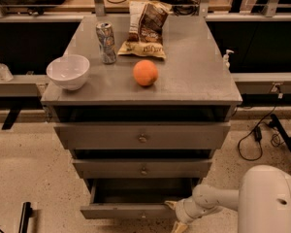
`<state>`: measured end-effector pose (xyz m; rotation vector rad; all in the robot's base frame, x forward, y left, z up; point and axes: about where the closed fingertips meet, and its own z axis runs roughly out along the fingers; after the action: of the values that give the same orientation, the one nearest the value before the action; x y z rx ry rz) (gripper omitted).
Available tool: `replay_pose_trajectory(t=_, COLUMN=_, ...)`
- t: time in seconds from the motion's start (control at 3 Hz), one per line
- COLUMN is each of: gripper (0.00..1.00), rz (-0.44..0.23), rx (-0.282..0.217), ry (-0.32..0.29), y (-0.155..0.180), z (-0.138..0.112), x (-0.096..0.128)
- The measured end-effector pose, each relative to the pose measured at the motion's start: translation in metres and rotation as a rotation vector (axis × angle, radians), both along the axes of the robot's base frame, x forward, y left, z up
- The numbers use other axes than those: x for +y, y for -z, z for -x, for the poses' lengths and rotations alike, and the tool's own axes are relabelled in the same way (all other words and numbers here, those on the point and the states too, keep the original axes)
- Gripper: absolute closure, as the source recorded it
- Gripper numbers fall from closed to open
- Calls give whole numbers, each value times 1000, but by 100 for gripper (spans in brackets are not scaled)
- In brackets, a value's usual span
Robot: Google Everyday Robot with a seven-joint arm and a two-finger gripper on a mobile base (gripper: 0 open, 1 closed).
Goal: Open bottom drawer
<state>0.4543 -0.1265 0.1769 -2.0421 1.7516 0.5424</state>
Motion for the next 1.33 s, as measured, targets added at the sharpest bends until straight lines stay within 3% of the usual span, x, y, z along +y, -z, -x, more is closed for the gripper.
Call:
replay_pose_trajectory(t=0.33, gripper=43, rz=33, rx=30, ry=-19, y=3, z=8, x=1)
replay_pose_trajectory(t=1.0, gripper=85, rz=37, rx=36, ry=-25, y=0, z=10, x=2)
replay_pose_trajectory(t=1.33, gripper=100, rz=37, rx=36, ry=-25, y=-1, z=10, x=2)
